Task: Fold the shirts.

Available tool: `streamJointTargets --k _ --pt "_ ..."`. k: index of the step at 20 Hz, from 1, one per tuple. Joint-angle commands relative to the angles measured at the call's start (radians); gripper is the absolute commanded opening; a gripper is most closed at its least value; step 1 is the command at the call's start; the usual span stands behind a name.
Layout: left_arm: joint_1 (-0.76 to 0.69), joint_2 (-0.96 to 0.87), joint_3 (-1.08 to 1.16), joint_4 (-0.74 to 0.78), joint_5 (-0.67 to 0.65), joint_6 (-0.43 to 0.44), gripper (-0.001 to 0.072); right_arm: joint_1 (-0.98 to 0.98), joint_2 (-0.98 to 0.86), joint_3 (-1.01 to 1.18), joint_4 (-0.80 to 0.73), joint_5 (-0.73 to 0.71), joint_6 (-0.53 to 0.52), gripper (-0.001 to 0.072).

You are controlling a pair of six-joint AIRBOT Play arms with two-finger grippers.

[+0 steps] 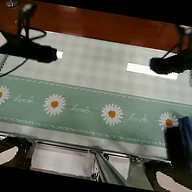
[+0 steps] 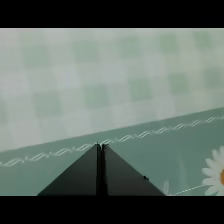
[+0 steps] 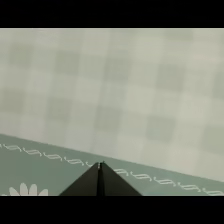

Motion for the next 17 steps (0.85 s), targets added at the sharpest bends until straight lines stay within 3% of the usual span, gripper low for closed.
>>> streamJointTargets --k 1,17 --pt "0.013 -0.039 -0.067 0.136 -0.029 -0.096 0.0035 0.097 -0.135 -0.034 -0.119 0.023 0.123 0.0024" --pt "0.035 -0.04 -0.066 0.135 -0.025 -0.072 0.0036 0.09 -0.139 -0.034 -0.182 0.02 0.145 0.0025"
